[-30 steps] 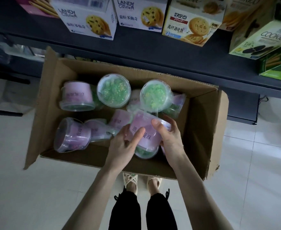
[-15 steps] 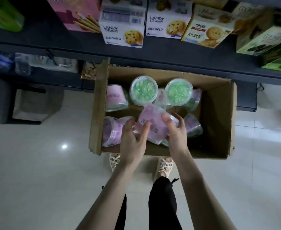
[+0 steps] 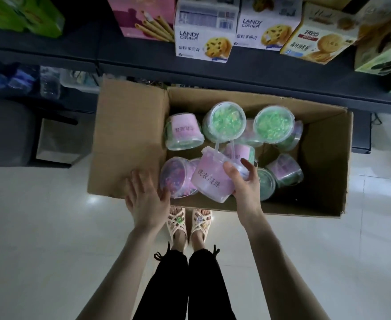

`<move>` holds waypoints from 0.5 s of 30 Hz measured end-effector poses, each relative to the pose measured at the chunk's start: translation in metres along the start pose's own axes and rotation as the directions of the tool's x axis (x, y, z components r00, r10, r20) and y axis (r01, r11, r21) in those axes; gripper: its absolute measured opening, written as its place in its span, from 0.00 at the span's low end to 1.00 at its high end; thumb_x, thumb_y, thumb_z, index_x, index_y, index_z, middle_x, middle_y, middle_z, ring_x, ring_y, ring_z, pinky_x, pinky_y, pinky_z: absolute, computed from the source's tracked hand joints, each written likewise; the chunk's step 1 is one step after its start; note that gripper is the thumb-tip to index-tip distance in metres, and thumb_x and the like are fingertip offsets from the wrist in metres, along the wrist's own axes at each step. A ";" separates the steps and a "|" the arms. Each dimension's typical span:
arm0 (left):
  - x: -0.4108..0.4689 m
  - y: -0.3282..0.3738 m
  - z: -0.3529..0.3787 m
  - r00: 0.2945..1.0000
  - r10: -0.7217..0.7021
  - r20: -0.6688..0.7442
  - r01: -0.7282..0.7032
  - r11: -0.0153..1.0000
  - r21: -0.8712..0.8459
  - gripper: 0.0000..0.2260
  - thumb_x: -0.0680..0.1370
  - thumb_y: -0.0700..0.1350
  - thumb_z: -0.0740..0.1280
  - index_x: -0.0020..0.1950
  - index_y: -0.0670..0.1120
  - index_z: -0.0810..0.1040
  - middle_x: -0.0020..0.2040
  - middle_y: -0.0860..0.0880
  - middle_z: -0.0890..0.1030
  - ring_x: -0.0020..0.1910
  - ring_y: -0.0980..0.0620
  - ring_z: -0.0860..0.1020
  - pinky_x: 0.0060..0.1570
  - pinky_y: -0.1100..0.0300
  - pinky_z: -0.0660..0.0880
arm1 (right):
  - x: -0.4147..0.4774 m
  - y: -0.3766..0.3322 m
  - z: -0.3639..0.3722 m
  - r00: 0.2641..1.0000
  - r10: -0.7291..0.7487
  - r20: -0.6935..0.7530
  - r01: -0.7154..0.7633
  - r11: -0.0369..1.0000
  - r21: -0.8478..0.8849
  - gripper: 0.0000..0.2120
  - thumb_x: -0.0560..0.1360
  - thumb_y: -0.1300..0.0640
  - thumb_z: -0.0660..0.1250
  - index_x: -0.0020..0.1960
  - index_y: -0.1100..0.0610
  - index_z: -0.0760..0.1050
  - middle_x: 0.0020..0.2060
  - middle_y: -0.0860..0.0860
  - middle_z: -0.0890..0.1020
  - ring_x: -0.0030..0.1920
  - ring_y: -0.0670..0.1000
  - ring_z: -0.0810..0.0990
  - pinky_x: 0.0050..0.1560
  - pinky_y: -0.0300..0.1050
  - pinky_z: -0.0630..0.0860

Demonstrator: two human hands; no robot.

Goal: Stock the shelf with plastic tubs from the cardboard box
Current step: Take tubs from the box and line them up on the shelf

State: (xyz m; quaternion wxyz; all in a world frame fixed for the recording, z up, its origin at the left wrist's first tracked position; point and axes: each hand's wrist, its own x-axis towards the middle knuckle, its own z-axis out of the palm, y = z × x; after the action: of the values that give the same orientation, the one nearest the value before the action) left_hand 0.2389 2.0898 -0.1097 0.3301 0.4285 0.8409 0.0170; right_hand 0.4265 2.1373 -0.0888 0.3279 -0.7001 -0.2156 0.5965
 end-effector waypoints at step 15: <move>0.034 -0.004 0.037 0.897 0.441 -0.015 -0.441 0.898 0.004 0.14 0.75 0.51 0.67 0.55 0.45 0.79 0.47 0.45 0.84 0.48 0.41 0.80 0.66 0.46 0.63 | 0.020 0.038 -0.013 0.996 -0.063 -0.060 0.059 0.996 -0.069 0.38 0.57 0.46 0.78 0.63 0.53 0.70 0.58 0.53 0.78 0.54 0.49 0.80 0.44 0.34 0.77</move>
State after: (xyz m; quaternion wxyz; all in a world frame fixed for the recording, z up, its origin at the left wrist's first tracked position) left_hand 0.2431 2.1033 -0.1584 0.3110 0.6076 0.7247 0.0946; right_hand 0.4398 2.1223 -0.1290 0.3287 -0.7220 -0.2464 0.5568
